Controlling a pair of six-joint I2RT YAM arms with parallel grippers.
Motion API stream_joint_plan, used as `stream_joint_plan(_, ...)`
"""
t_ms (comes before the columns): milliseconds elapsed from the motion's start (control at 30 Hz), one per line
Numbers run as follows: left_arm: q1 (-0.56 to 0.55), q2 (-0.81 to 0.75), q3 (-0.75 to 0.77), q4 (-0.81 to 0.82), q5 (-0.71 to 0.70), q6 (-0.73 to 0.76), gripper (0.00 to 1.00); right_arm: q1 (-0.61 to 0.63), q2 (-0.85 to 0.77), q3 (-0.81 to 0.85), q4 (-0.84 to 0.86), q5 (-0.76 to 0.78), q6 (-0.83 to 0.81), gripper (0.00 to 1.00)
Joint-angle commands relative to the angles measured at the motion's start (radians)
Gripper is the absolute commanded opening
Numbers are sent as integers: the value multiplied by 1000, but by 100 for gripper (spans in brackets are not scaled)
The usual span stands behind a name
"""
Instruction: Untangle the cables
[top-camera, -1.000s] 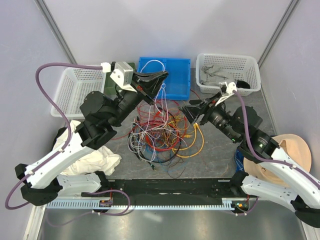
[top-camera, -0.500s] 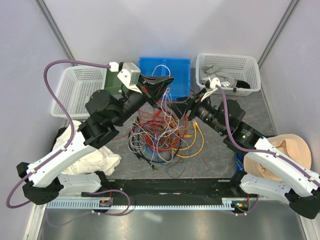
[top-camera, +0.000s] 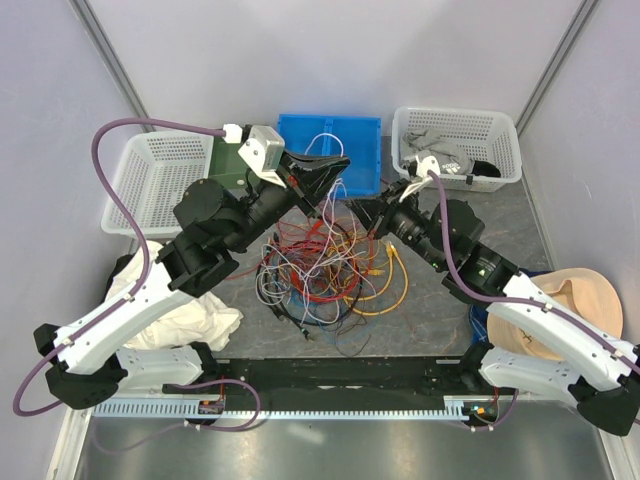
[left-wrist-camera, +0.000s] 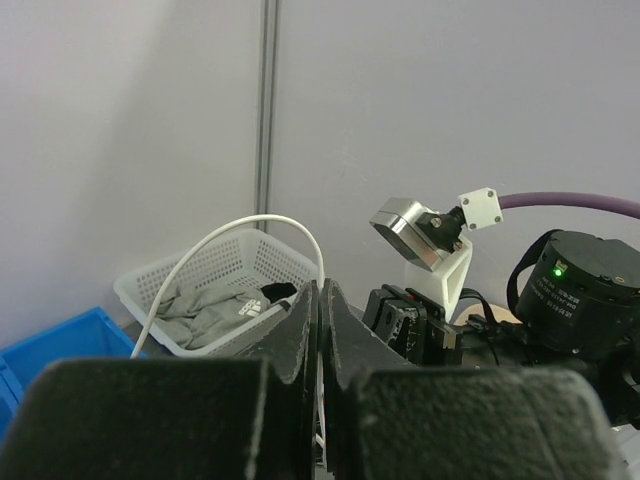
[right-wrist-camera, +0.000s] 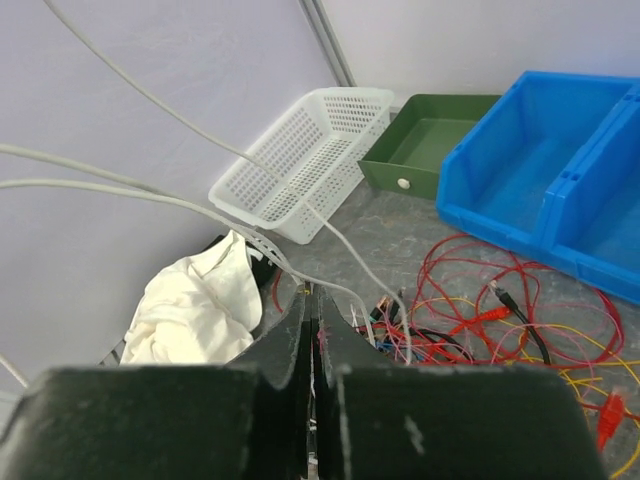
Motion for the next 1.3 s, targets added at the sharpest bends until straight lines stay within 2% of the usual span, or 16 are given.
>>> stream_joint_plan(0, 4, -16, 58, 9, -42, 16, 2, 1, -53, -50, 13, 71, -7, 0)
stream_joint_plan(133, 2, -26, 121, 9, -84, 49, 2, 1, -87, -142, -4, 117, 28, 0)
stream_joint_plan(367, 4, 2, 259, -18, -68, 89, 2, 1, -132, -306, 20, 131, 102, 0)
stream_joint_plan(400, 2, 6, 267, -25, -59, 87, 2, 1, -139, -309, 39, 131, 106, 5)
stream_joint_plan(433, 2, 14, 275, -31, -50, 86, 2, 1, -148, -308, 51, 121, 97, 33)
stream_joint_plan(533, 2, 19, 275, -41, -44, 78, 2, 1, -182, -272, 71, 115, 87, 68)
stream_joint_plan(633, 2, 14, 261, -41, -47, 75, 2, 1, -198, -222, 68, 121, 70, 76)
stream_joint_plan(800, 2, 11, 255, -43, -44, 75, 2, 1, -210, -173, 108, 112, 56, 77)
stream_joint_plan(1267, 4, 28, 247, -52, -15, 56, 2, 1, -126, -140, 287, -76, 100, 75)
